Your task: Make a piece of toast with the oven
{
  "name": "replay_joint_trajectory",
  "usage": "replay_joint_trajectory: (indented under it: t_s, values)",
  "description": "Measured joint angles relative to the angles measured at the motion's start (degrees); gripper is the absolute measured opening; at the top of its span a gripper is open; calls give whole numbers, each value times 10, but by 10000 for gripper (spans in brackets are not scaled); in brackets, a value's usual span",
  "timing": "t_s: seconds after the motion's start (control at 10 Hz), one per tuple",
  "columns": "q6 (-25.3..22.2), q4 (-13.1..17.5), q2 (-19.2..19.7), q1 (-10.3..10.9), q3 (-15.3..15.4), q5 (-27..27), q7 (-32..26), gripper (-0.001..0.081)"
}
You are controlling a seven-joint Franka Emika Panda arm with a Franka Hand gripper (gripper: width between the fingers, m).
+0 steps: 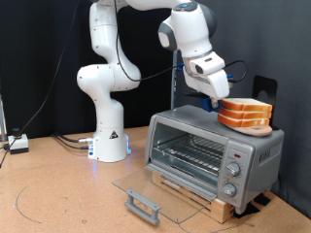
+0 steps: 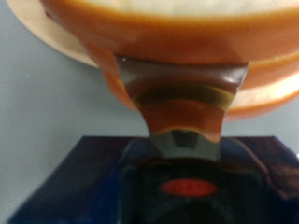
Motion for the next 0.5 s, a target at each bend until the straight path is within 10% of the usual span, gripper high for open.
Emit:
replay_joint_trajectory:
  t_s: [0.5]
  values:
    - [24, -16, -20, 0, -28, 76, -69, 396]
